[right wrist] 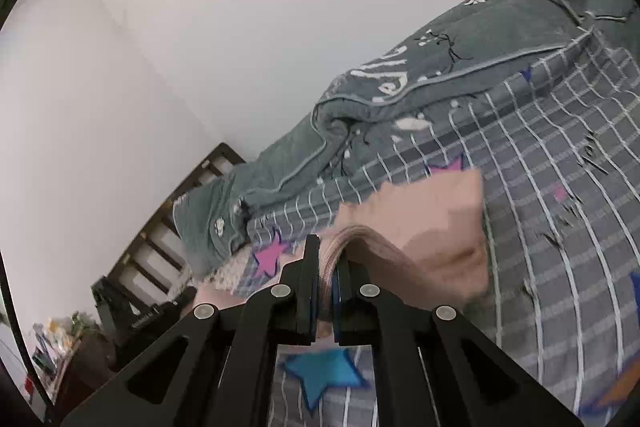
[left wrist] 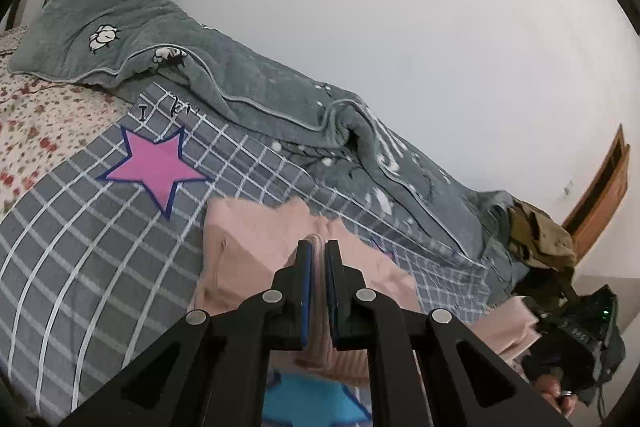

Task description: Fold small clothes

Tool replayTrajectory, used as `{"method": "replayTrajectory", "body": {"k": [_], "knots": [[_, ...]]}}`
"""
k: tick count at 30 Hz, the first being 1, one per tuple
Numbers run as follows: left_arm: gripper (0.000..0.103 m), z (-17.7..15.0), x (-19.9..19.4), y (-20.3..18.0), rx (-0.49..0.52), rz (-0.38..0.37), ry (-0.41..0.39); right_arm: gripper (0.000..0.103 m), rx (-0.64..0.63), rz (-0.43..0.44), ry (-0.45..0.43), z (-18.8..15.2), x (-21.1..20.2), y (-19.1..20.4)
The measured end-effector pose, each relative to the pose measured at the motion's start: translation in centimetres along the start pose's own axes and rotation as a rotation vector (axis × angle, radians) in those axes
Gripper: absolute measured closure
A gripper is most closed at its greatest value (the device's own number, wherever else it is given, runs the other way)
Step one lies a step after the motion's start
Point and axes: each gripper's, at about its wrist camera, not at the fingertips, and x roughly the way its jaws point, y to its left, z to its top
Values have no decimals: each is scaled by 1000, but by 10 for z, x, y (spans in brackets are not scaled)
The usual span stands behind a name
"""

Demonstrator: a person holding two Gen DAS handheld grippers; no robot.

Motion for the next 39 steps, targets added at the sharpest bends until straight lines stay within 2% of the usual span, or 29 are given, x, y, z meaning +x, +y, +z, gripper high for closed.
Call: {"method": "replayTrajectory", "body": {"k": [2,7,14,15,17,18,19,20,21,27,29,32,36,37,38,39], "knots": [[96,8,20,5,-6,19,-5,98,10,32,-9,11,14,-4],[96,19,71,21,-27,45,19,98,-36,-7,-16,33,61,-17],[94,22,142,28,35,145,84,97,-19,-99,40,43,140,-63],[91,23,149,29,38,156,90,97,-12,-119,37,44,150,-72],[81,24,158,32,38,150,99,87,3,-140,34,45,164,-87],[69,24,160,34,36,143,100,80,1,-152,33,46,168,-92],[57,24,162,37,32,135,98,63,-9,-171,29,45,173,-99],[51,23,163,38,28,127,93,53,-20,-192,24,44,175,-104],[39,22,164,40,22,120,86,52,-34,-214,24,43,176,-108],[37,13,180,44,46,136,118,52,-85,-307,53,24,184,-127],[37,6,190,44,55,151,151,52,-101,-338,89,22,189,-128],[37,-1,199,40,86,200,161,52,-156,-393,135,17,196,-122],[37,-10,210,28,187,291,161,52,-257,-467,194,7,211,-112],[46,-13,216,25,222,321,181,56,-271,-488,197,5,213,-111],[59,-14,220,24,240,335,196,74,-284,-506,196,4,215,-110],[94,-15,222,25,242,350,206,87,-288,-519,197,2,216,-111]]}}
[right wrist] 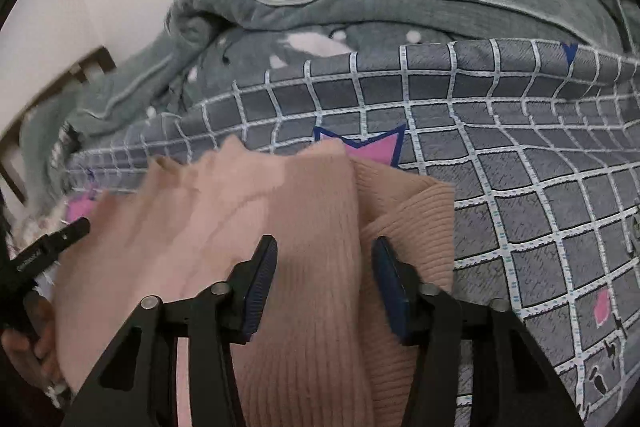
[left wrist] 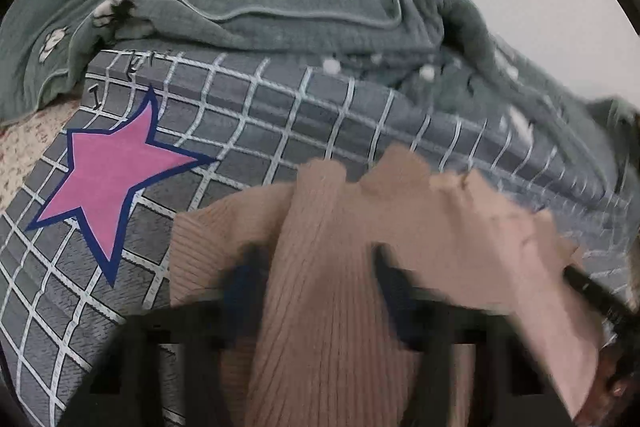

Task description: Fold small clothes

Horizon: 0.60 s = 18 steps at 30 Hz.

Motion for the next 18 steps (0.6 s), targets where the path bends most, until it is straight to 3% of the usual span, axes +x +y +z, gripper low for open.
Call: {"method": "replayTrajectory", "body": {"k": [1,6,11,18], "knots": [[95,0,2,3,-16,8,10,95,1,2,4,-1,1,-1],[92,2,-10,35,-162,-49,-22,96,75,40,-127,1,-24,-15],[91,1,0,35,-140,-32,30,96,39,-34,-42,-1,-5,-6],[90,2,-5,40,-172,-44,22,93,72,-23,-28,-1,-3,-12]]}}
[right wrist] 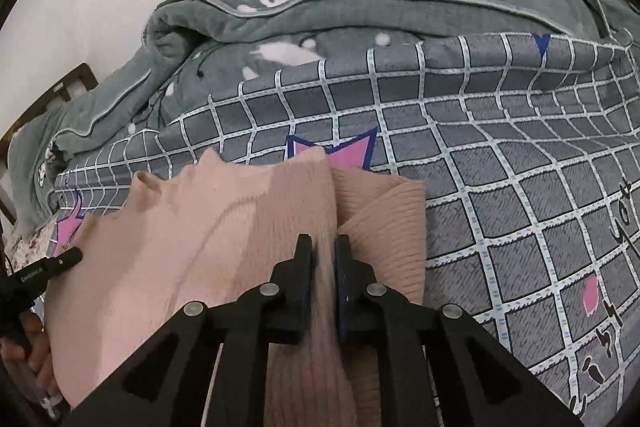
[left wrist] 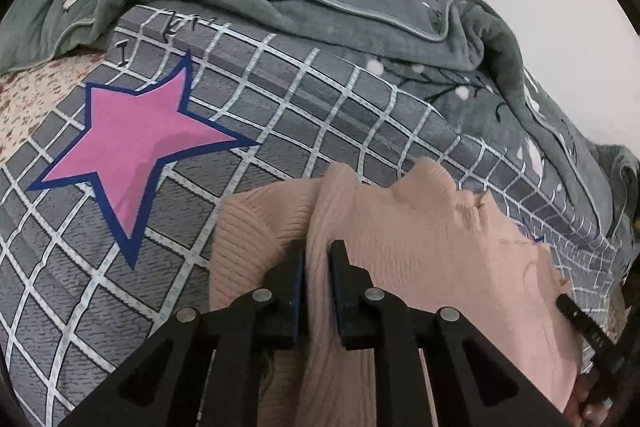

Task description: Fold small clothes

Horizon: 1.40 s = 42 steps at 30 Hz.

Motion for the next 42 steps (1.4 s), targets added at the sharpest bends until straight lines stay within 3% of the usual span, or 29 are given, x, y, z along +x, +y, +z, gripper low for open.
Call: {"method": "replayTrajectory", "body": {"k": [3,6,8,10,12,13,17,21,30,38,42], "knots": [[90,-1,-5,-3,29,17,-13,87,-15,-13,-18,0,-4,4],[86,-6,-11,-9,76,41,-30,74,-30,-20,-52,-1,-11,7],[77,-9,-17,-11,96,38,-34,58,-39,-13,-99,1,-21,10],[52,-13,-23,-10,106,4,-45,50,-51,0,-126,2,-30,12],[37,-17,-32,-10,119,-3,-71,48,-73,-15,-149,2,-42,15],[35,-20,-38,-11,136,4,-90,47,-78,-24,-155,3,-47,17],[35,-28,-48,-12,186,-8,-89,43,-99,-20,-145,5,-75,20],[35,-32,-52,2,137,-58,-55,32,-96,-23,-143,-7,-98,12],[33,-56,-78,36,82,-97,-30,32,-40,3,-29,-79,-104,-21],[33,-88,-97,59,-7,-189,15,32,-50,50,-44,-80,-112,-11],[32,-90,-89,53,12,-181,24,32,-45,52,-7,-82,-104,-12]]}}
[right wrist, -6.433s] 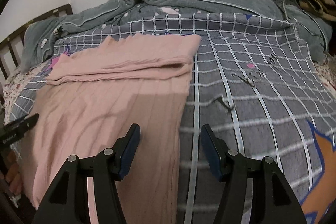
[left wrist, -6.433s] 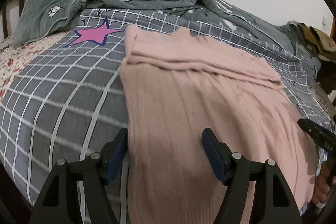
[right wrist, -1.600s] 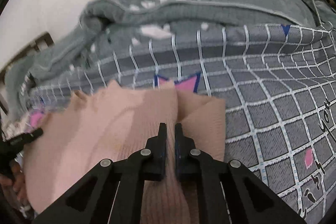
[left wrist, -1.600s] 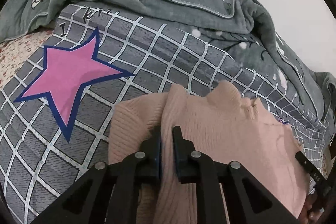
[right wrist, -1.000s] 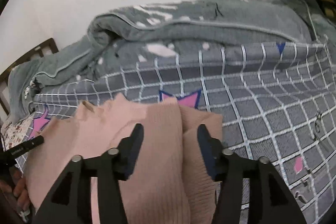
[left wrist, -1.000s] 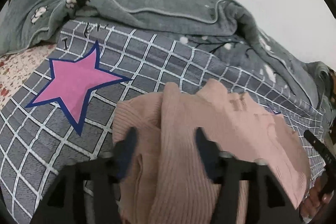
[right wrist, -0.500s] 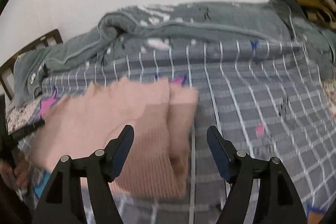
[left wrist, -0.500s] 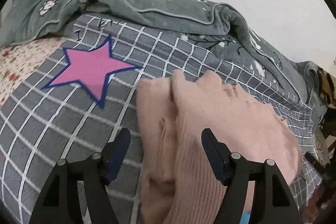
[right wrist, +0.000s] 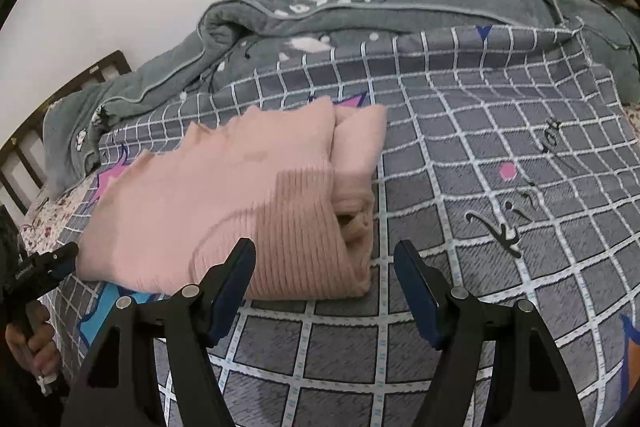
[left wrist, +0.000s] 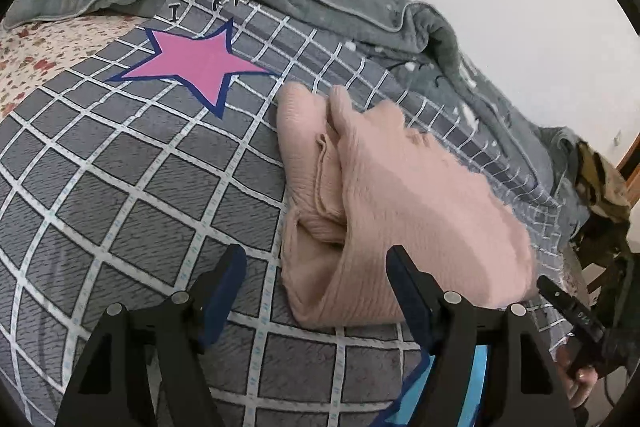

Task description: Fold small clothes

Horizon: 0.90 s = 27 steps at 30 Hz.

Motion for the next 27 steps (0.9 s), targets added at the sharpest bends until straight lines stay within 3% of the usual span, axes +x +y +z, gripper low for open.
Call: {"method": "replayTrajectory", "body": {"k": [10,14,18,27], "knots": [[32,1,22,-22,109,112,0,32,10,-17,80,-1,26,-3],[32,4,23,-20,98,89,9,32,-39,-50,95,3,33,5],[40,7,23,-18,71,51,17,32,-44,-38,104,7,36,4],[50,3,20,-21,86,54,0,33,-4,1,96,8,35,-2]]}}
